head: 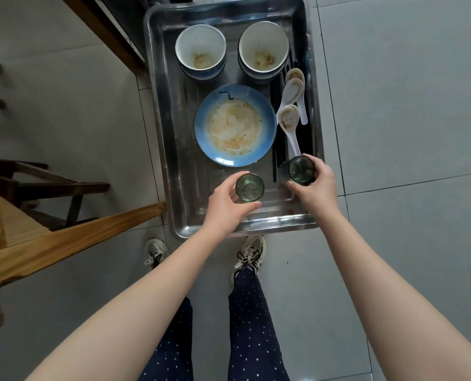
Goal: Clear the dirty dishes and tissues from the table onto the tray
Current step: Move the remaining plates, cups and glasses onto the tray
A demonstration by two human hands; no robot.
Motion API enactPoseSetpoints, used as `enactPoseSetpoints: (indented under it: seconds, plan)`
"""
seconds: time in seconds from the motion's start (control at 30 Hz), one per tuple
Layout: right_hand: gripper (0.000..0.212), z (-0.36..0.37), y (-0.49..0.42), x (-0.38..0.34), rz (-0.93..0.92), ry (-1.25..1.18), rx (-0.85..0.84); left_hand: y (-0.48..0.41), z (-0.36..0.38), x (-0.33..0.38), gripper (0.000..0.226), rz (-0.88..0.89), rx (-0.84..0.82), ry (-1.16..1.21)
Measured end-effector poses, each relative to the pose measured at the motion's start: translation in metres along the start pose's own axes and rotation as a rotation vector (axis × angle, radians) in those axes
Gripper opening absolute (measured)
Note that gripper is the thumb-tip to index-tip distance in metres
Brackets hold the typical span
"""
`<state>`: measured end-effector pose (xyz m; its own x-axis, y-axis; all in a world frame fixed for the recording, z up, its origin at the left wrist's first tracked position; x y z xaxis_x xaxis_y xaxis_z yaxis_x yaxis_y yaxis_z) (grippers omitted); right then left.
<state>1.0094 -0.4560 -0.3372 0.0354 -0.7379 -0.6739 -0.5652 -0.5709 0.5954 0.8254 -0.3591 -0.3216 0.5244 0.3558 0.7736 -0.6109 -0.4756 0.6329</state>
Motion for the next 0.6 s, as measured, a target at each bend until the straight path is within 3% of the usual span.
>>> enactPoseSetpoints:
  seconds: [0.1, 0.37, 0.6]
  plan:
    - [0.075, -0.004, 0.005, 0.006, 0.025, 0.000, -0.034, -0.010, 0.013, 0.001, 0.062, -0.006, -0.007, -0.006]
    - [0.049, -0.038, 0.039, 0.037, 0.018, -0.127, 0.117, -0.026, 0.044, -0.002, 0.066, -0.020, -0.042, -0.063]
    - [0.040, -0.053, 0.053, 0.058, 0.021, -0.148, 0.120, -0.030, 0.042, 0.004, 0.069, 0.010, 0.113, -0.004]
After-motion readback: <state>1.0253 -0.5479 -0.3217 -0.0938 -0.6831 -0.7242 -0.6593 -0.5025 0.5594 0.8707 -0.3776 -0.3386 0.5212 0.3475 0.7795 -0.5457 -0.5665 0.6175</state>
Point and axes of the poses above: each hand's wrist, its own y-axis away from the middle knuckle, its own z-axis out of the palm, x = y × z, the point moved 6 cm from there along -y, towards the middle knuckle, and after that the axes turned 10 degrees about -x, right-handed, at the moved point
